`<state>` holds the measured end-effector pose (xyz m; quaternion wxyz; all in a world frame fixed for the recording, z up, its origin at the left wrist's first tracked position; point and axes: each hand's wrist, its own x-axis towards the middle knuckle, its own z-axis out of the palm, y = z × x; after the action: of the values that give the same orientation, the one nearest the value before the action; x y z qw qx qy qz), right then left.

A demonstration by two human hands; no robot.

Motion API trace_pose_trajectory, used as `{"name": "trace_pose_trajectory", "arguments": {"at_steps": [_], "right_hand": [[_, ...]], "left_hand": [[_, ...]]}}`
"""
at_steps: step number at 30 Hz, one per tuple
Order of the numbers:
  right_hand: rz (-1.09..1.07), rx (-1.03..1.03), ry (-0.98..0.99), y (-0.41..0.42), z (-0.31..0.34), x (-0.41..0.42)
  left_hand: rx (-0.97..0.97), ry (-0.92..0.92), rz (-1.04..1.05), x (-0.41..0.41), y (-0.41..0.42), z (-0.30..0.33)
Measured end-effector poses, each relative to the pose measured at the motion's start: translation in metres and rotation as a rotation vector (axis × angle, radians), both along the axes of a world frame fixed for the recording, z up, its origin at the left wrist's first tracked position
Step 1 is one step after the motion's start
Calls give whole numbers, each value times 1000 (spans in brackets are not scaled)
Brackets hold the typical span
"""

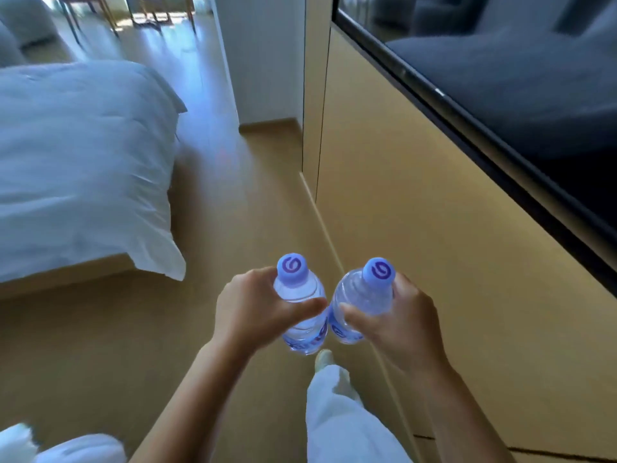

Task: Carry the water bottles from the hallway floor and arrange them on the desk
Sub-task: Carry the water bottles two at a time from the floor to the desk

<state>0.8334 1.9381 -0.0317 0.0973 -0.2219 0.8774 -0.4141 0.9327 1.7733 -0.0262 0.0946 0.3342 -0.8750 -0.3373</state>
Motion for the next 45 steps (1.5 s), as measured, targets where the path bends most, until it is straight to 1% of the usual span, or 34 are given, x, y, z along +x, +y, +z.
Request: {"name": "trace_pose_trajectory", "arguments": {"at_steps": [3,9,17,25,31,35,40,45], "right_hand": [[98,26,39,-45,0,-49],[251,46,87,-135,13,-158],[385,43,51,-255,13,-245],[405,33,56,-401,2,-315],[425,37,17,-535,8,-358],[390,10,20,-616,13,-386],[382,-6,28,-706,14,-427],[421,-9,40,-796,9,-485]], "left_hand": [[-42,-5,49,-45,-36,1],[17,2,165,-127,-106,11],[25,42,302,-197,-208,11],[25,48,390,-258,-351,0],[3,15,343,-304,-484,11],[14,34,354,-334,-566,17],[9,15,370,-375,-657,16],[-8,9,385,-432,-748,9]]}}
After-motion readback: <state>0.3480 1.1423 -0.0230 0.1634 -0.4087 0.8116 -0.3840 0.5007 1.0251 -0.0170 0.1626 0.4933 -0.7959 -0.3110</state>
